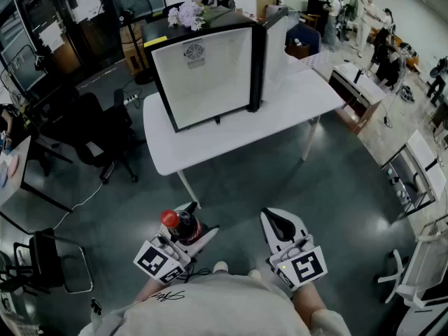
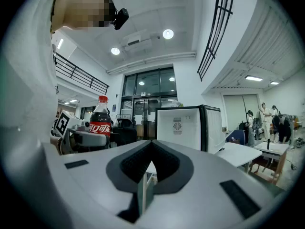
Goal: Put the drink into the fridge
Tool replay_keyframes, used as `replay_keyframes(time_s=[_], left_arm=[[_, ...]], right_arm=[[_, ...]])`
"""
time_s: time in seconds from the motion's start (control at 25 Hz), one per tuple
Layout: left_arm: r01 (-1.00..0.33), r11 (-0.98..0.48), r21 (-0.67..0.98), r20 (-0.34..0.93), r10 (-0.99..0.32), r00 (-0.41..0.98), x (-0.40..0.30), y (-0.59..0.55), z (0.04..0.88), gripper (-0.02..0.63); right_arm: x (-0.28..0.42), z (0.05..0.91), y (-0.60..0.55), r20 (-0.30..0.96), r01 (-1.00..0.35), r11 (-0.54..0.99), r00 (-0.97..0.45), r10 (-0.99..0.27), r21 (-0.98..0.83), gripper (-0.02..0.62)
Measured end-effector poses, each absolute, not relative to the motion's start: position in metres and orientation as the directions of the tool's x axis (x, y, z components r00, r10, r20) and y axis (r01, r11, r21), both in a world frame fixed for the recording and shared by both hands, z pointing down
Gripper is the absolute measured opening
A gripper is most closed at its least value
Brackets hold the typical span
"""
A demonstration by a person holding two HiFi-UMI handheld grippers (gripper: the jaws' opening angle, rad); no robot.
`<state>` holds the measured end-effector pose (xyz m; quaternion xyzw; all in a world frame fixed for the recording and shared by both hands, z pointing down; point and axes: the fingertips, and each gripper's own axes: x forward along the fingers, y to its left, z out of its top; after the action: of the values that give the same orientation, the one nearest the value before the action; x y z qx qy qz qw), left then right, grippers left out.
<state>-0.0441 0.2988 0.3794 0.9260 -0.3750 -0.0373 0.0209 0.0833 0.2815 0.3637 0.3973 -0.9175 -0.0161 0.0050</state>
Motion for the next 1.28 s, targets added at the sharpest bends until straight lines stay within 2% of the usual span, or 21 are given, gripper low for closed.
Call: replay_keyframes(time_s=[0.64, 1.28], left_arm=[[-0.681, -0.73, 0.061, -0.06, -0.683, 0.728, -0.039, 0.299, 0.376, 0.325], [-0.653, -0.756, 0.055, -0.049, -0.655, 0.754, -0.058, 0.293, 0.381, 0.324]], right_arm=[[0.083, 0.365, 0.283, 0.002, -0.73, 0.682, -0.682, -0.731, 0.04, 0.011], [0.076, 0.367, 0.281, -0.038, -0.806, 0.591, -0.591, -0.806, -0.014, 0.011]])
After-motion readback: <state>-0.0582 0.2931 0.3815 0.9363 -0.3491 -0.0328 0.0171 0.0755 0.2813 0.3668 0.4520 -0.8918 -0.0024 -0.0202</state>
